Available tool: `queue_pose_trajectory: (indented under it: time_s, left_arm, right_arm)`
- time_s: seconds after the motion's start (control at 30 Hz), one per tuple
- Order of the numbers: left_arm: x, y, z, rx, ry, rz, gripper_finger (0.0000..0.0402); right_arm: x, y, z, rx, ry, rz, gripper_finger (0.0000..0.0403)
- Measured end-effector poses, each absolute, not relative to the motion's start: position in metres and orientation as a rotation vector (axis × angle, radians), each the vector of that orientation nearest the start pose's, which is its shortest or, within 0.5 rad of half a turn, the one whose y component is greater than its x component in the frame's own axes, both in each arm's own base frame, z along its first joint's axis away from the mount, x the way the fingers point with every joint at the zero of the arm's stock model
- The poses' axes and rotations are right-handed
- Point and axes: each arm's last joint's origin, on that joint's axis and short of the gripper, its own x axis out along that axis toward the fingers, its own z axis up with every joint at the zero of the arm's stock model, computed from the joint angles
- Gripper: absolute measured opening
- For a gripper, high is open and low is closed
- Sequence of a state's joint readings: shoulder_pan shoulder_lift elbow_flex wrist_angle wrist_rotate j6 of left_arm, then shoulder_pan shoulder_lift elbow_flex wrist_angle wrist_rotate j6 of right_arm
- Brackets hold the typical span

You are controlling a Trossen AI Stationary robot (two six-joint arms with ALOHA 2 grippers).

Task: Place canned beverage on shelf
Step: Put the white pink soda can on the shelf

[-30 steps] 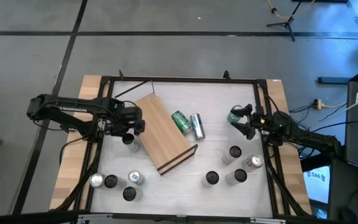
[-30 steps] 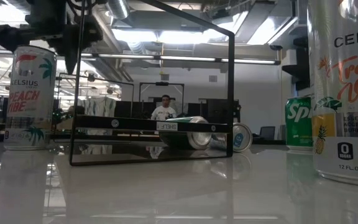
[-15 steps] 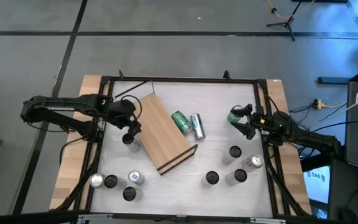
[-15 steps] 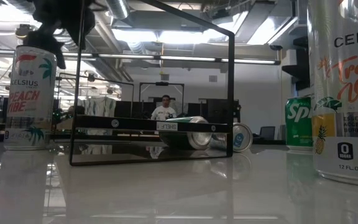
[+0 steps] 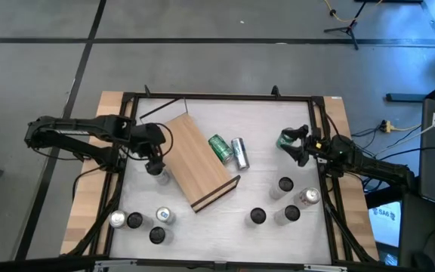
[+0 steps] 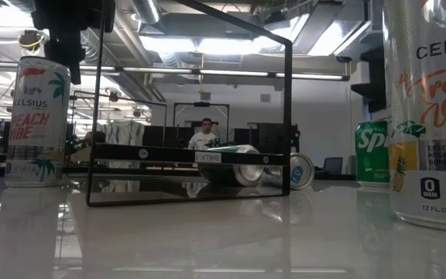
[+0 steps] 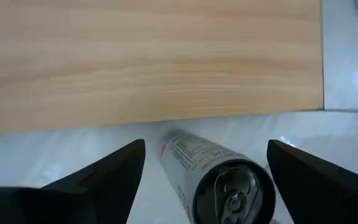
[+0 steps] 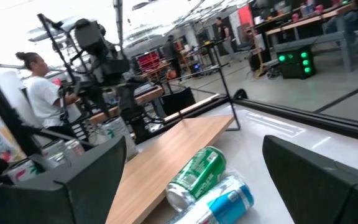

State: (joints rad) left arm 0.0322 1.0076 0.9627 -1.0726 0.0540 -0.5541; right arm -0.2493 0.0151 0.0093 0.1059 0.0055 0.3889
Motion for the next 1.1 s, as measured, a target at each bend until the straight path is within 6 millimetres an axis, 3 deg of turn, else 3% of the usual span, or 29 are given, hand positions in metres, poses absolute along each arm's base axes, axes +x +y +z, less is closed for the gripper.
queue_pose_trajectory:
  time_s: [0.23, 0.6, 1.1]
  left_arm:
    - [0.169, 0.004, 0.289, -0.466, 1.101, 0.240, 0.0325]
    - [0.161, -0.004, 0.294, -0.488, 1.100, 0.141, 0.0325]
    - [0.150, -0.009, 0.298, -0.531, 1.093, 0.160, 0.0325]
  right_arm:
    - [0.094, -0.025, 0.176, 0.375, -0.151, -0.245, 0.0372]
    - [0.094, -0.025, 0.176, 0.407, -0.153, -0.244, 0.0372]
    - [0.094, -0.025, 0.176, 0.408, -0.154, -0.246, 0.0372]
